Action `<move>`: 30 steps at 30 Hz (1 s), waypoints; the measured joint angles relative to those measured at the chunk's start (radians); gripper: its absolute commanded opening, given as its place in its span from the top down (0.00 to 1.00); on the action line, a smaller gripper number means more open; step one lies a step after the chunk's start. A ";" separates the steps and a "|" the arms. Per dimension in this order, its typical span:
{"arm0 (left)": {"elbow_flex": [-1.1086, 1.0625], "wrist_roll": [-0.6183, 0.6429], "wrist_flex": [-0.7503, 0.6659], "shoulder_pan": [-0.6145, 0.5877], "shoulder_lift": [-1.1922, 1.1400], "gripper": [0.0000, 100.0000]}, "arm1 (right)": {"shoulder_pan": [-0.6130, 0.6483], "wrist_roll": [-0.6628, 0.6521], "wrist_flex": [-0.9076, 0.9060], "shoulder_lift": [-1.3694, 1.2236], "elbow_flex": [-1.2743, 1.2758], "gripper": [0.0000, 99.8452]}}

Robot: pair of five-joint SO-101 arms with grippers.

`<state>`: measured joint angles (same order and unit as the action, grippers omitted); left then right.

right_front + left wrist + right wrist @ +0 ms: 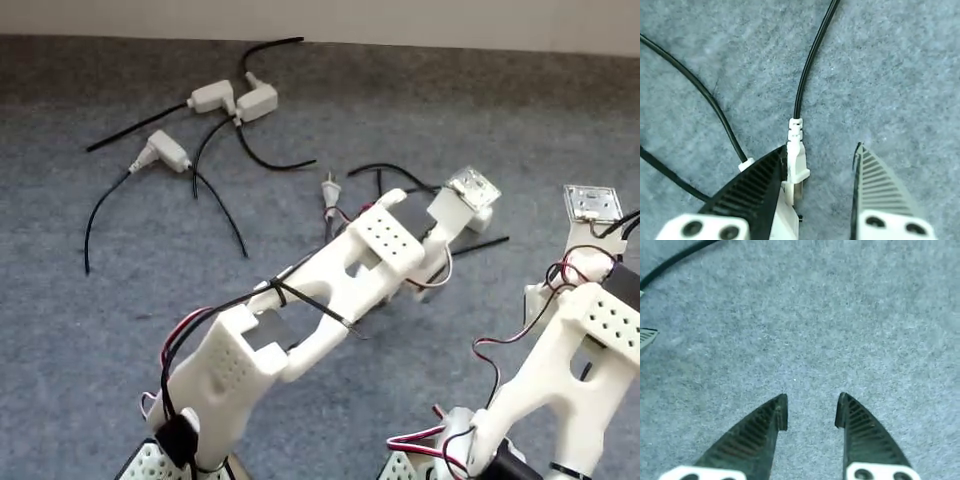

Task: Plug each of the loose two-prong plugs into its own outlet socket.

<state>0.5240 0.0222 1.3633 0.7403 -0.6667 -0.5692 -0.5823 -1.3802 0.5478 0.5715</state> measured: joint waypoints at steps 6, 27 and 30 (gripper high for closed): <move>0.034 -0.066 0.005 -0.008 -0.084 0.78 | 0.000 0.000 0.000 0.000 0.002 0.84; 0.092 -0.074 0.092 -0.035 -0.104 0.78 | -0.011 0.000 0.081 0.000 0.081 0.84; 0.092 -0.074 0.097 -0.034 -0.104 0.78 | -0.034 0.000 0.124 0.000 0.109 0.84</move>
<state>0.6160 -0.0514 1.4599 0.7066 -0.7710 -0.6030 -0.5823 -1.2559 0.5478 0.6805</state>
